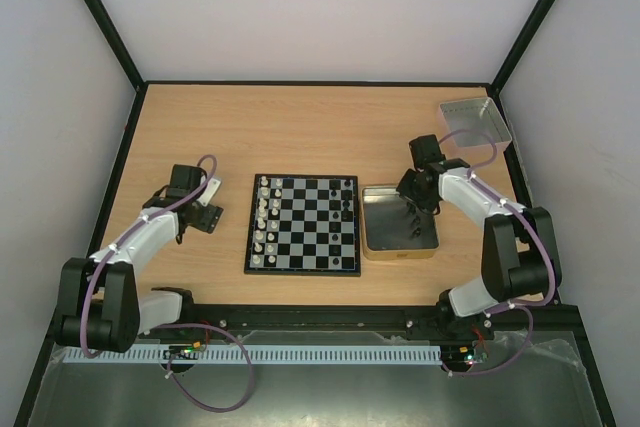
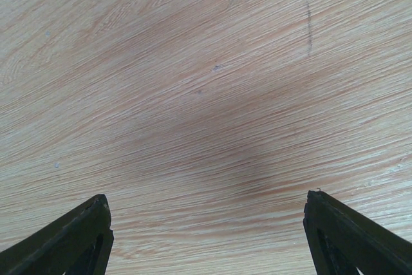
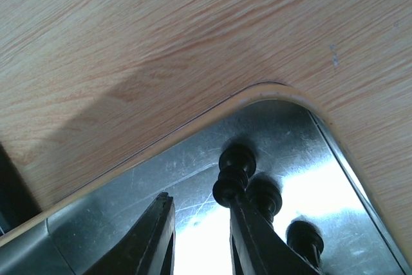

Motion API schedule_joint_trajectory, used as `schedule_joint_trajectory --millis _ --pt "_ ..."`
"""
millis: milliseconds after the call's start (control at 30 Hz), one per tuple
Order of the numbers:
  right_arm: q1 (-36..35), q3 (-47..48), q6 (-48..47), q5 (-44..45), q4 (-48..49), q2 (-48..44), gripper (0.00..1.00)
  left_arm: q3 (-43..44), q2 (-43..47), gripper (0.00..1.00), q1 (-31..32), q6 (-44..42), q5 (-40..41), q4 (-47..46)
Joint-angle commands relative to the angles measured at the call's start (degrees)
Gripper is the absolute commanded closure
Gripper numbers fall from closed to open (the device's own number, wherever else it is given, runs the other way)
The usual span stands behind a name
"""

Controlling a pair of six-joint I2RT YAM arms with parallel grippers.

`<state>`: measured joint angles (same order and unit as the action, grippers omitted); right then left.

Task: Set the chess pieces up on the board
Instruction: Pick up the chess piece from the storage box.

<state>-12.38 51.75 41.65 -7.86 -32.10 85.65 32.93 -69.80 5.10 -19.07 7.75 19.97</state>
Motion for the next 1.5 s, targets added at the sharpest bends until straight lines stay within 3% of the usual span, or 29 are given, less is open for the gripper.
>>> schedule_joint_trajectory --millis 0,1067,1233,1467 --pt "0.23 1.1 0.45 2.21 0.5 1.7 0.77 -0.64 1.01 0.18 -0.61 0.17 0.69 -0.28" --pt "1.22 1.01 0.08 4.77 0.31 3.57 0.82 -0.68 2.39 0.18 -1.06 0.17 0.19 -0.37" --pt "1.27 1.66 -0.14 4.7 0.19 4.69 0.89 -0.73 2.56 0.18 -1.23 0.17 0.16 -0.37" --pt "1.24 2.78 -0.42 4.93 -0.55 5.26 0.91 -0.67 2.82 0.18 -1.59 0.14 -0.13 -0.39"
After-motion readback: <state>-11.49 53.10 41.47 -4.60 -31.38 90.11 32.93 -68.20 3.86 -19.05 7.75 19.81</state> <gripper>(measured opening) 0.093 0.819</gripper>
